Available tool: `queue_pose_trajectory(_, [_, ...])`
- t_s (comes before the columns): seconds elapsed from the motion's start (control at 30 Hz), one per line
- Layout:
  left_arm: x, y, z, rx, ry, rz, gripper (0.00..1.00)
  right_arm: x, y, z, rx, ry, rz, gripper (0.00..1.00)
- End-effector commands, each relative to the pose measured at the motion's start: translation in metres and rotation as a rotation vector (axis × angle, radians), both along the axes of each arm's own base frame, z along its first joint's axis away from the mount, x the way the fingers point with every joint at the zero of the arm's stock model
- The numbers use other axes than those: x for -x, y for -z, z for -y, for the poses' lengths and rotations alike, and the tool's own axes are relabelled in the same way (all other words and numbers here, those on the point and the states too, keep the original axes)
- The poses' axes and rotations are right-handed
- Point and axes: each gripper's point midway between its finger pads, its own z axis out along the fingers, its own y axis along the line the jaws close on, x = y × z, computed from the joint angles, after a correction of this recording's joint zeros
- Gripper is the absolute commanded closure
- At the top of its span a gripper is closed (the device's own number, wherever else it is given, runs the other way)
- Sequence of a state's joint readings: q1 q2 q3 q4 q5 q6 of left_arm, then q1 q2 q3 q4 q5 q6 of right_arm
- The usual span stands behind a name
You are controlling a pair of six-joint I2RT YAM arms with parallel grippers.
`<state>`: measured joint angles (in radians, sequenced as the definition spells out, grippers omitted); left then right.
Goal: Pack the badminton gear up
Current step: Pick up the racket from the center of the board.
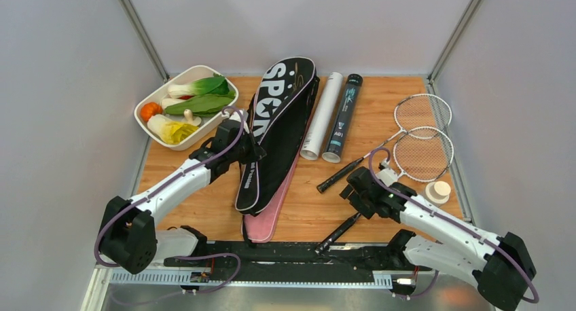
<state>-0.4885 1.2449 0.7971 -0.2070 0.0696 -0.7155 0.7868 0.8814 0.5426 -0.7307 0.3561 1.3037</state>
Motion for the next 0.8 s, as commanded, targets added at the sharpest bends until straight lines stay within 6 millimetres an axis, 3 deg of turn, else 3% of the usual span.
queue_pose_trajectory(0.0, [-0.006, -0.023, -0.001, 0.020, 0.001, 0.082, 1.00, 0.034, 0.016, 0.001, -0.034, 0.165, -0.266, 0.32])
queue_pose_trajectory(0.13, [-0.005, -0.028, -0.004, 0.015, -0.003, 0.098, 1.00, 0.040, 0.021, 0.007, 0.011, 0.221, -0.328, 0.32])
queue_pose_trajectory(0.47, [-0.004, -0.038, -0.015, -0.020, -0.028, 0.135, 1.00, 0.042, 0.003, 0.008, 0.011, 0.269, -0.352, 0.33])
queue_pose_trajectory(0.77, [-0.002, -0.034, -0.012, -0.011, -0.015, 0.122, 1.00, 0.054, 0.045, 0.005, -0.060, 0.305, -0.389, 0.35])
